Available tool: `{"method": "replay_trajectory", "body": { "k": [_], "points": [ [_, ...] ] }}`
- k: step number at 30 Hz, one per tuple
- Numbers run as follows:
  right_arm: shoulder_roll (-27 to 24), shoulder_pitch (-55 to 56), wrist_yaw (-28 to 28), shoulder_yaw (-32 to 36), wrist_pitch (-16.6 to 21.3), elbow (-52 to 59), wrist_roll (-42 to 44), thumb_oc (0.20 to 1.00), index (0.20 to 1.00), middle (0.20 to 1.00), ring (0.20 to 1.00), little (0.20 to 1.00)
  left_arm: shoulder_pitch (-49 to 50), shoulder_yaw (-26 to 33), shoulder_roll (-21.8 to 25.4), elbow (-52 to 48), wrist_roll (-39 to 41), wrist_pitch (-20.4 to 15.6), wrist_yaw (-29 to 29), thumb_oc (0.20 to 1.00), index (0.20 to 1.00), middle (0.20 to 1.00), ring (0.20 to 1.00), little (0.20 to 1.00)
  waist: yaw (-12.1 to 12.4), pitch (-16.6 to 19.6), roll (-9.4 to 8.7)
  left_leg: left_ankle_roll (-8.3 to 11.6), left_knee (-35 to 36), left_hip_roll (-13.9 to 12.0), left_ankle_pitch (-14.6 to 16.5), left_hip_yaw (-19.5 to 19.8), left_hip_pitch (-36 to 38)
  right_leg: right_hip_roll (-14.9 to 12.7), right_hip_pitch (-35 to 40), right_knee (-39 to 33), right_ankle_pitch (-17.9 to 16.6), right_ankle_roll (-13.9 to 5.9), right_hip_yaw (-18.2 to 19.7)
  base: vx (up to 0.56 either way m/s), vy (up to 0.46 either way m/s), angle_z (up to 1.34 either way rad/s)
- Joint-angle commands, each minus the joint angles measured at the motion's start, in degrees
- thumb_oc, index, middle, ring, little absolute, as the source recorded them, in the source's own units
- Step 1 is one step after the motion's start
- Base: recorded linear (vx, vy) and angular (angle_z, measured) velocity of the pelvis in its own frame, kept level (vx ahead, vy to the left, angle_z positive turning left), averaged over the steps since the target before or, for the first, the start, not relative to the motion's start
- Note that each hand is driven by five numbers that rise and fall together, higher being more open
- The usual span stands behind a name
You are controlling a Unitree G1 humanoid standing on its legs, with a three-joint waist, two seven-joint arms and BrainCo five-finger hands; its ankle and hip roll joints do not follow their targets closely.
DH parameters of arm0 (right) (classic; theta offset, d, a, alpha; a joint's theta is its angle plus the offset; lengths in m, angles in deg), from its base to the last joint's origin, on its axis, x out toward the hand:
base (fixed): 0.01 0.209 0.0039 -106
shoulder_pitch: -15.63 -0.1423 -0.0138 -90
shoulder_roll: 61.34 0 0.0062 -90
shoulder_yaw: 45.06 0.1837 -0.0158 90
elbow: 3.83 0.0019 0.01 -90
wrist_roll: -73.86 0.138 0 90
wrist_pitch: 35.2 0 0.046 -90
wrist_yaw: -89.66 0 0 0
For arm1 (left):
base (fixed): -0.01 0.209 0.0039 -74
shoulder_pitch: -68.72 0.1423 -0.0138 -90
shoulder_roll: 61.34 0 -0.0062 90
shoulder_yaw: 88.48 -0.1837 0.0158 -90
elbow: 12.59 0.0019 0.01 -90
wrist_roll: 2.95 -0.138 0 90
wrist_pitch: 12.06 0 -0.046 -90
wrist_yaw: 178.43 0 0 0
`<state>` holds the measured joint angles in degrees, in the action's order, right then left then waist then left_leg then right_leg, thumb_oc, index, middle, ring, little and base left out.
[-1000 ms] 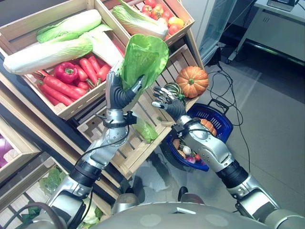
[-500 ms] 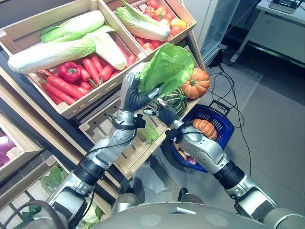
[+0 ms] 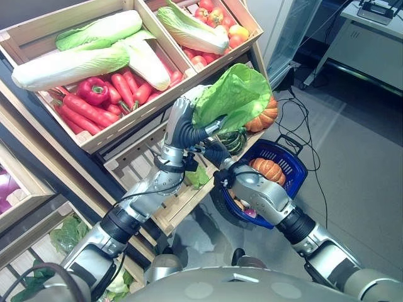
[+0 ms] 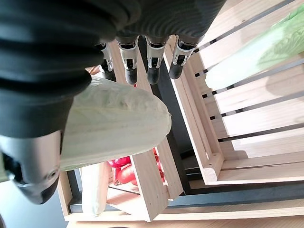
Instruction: Pick up fruits and vegetables into the basket
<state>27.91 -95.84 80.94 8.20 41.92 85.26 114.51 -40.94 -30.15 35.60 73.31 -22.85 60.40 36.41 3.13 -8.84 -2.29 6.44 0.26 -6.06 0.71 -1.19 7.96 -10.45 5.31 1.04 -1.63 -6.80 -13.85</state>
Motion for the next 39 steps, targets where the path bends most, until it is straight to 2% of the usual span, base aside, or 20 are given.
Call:
{"method": "replay_trajectory", "body": {
  "k": [1, 6, 15, 21, 22, 23, 24, 29, 33, 34, 35, 39],
  "points": [
    [5.31, -7.16, 0.5, -1.46, 4.53, 2.74, 3.49, 1.0, 1.0, 1.0, 1.0, 1.0, -8.15, -4.22, -2.53, -5.94, 3.16, -2.25, -0.16, 0.2, 0.2, 0.2, 0.2, 0.2, 0.7, 0.43, -2.06, -3.32, -3.01, 0.53, 7.25, -3.5, -1.06, -6.56, 0.44, 2.46, 1.3, -5.35, 0.41, -0.01, -0.006, 0.05],
    [6.05, -8.05, -2.43, -1.18, 5.48, 3.25, 2.87, 1.0, 1.0, 1.0, 1.0, 1.0, -7.84, -4.99, -3.72, -5.64, 5.36, 0.76, 0.43, 0.2, 0.2, 0.2, 0.2, 0.2, 0.96, 0.51, -2.09, -3.29, -2.78, 0.41, 7.1, -3.36, -1.06, -6.54, 0.63, 2.29, 1.31, -5.25, 0.16, -0.01, 0.002, 0.06],
    [7.04, -8.16, -4.92, 0.84, 9.91, 3.96, 4.88, 1.0, 1.0, 1.0, 1.0, 1.0, -5.81, -4.48, -4.97, -5.26, 9.78, -0.06, 0.21, 0.2, 0.2, 0.2, 0.2, 0.2, 1.21, 0.27, -1.95, -3.31, -2.88, 0.5, 7.22, -3.16, -1.15, -6.54, 0.55, 2.28, 1.36, -4.97, 0.05, 0.0, 0.001, 0.0],
    [7.2, -8.65, -6.97, 1.41, 11.2, 5.14, 2.63, 1.0, 1.0, 1.0, 1.0, 1.0, -5.18, -4.8, -5.46, -5.9, 10.82, 1.05, -0.45, 0.2, 0.2, 0.2, 0.2, 0.2, 1.2, 0.16, -1.87, -3.41, -2.96, 0.55, 7.34, -3.13, -1.04, -6.54, 0.56, 2.28, 1.4, -4.87, 0.23, 0.0, 0.0, 0.0],
    [7.2, -8.68, -7.01, 1.46, 11.53, 5.19, 2.11, 0.859, 0.859, 0.859, 0.859, 0.859, -5.15, -4.85, -5.53, -5.89, 10.76, 1.07, -0.64, 0.2, 0.2, 0.2, 0.2, 0.2, 1.17, 0.13, -1.84, -3.44, -2.97, 0.57, 7.36, -3.16, -1.04, -6.55, 0.59, 2.23, 1.45, -4.86, 0.28, 0.0, 0.0, 0.0],
    [7.22, -8.7, -7.01, 1.48, 11.66, 5.2, 1.85, 0.68, 0.68, 0.68, 0.68, 0.68, -5.16, -4.91, -5.59, -5.91, 10.7, 1.16, -0.71, 0.2, 0.2, 0.2, 0.2, 0.2, 1.16, 0.12, -1.83, -3.44, -2.97, 0.59, 7.35, -3.17, -1.06, -6.56, 0.6, 2.21, 1.45, -4.85, 0.31, 0.0, 0.0, 0.0],
    [7.26, -8.78, -6.58, 1.47, 11.93, 5.12, 1.08, 0.2, 0.2, 0.2, 0.2, 0.2, -5.19, -5.06, -5.7, -5.88, 10.71, 1.3, -0.97, 0.2, 0.2, 0.2, 0.2, 0.2, 1.14, 0.12, -1.79, -3.45, -2.97, 0.62, 7.34, -3.18, -1.07, -6.57, 0.63, 2.18, 1.47, -4.82, 0.33, 0.0, 0.0, 0.0],
    [6.54, -9.81, -5.78, 1.63, 13.16, 7.24, -1.99, 0.2, 0.2, 0.2, 0.2, 0.2, -5.11, -5.76, -5.42, -5.82, 9.9, 1.82, -2.26, 0.2, 0.2, 0.2, 0.2, 0.2, 1.19, 0.16, -1.61, -3.44, -2.63, 0.66, 7.33, -3.13, -0.9, -6.65, 0.79, 1.97, 1.54, -4.82, 0.27, 0.0, 0.0, 0.0],
    [5.91, -10.42, -5.55, 1.44, 12.03, 8.25, -3.2, 0.2, 0.2, 0.2, 0.2, 0.2, -4.8, -6.05, -4.95, -5.96, 9.6, 3.82, -3.22, 0.2, 0.2, 0.2, 0.2, 0.2, 1.32, 0.17, -1.52, -3.39, -2.6, 0.69, 7.39, -2.97, -0.9, -6.65, 0.8, 1.97, 1.65, -4.82, 0.23, 0.0, 0.0, 0.0],
    [5.89, -11.29, -4.76, 1.3, 11.09, 8.24, -2.35, 0.2, 0.2, 0.2, 0.2, 0.2, -4.74, -6.24, -4.86, -5.64, 9.64, 4.87, -3.02, 0.388, 0.388, 0.388, 0.388, 0.388, 1.37, 0.12, -1.4, -3.35, -2.57, 0.65, 7.25, -3.02, -0.82, -6.64, 0.9, 1.91, 1.68, -4.82, 0.19, 0.0, 0.0, 0.0],
    [5.88, -11.31, -4.22, 1.01, 10.94, 8.53, -2.67, 0.2, 0.2, 0.2, 0.2, 0.2, -4.49, -6.37, -4.58, -4.95, 9.74, 5.49, -3.2, 1.0, 1.0, 1.0, 1.0, 1.0, 1.47, 0.09, -1.43, -3.35, -2.58, 0.66, 7.31, -2.96, -0.87, -6.6, 0.89, 1.96, 1.78, -4.81, 0.15, 0.0, 0.0, 0.0],
    [5.07, -11.46, -3.77, 1.22, 9.32, 10.21, -2.52, 0.2, 0.2, 0.2, 0.2, 0.2, -3.44, -6.07, -3.67, -3.44, 9.29, 6.23, -3.11, 1.0, 1.0, 1.0, 1.0, 1.0, 1.81, 0.2, -1.49, -3.35, -2.86, 0.58, 7.3, -2.69, -1.13, -6.53, 0.83, 2.21, 1.99, -4.7, 0.09, 0.0, -0.008, 0.0]
  ]
}}
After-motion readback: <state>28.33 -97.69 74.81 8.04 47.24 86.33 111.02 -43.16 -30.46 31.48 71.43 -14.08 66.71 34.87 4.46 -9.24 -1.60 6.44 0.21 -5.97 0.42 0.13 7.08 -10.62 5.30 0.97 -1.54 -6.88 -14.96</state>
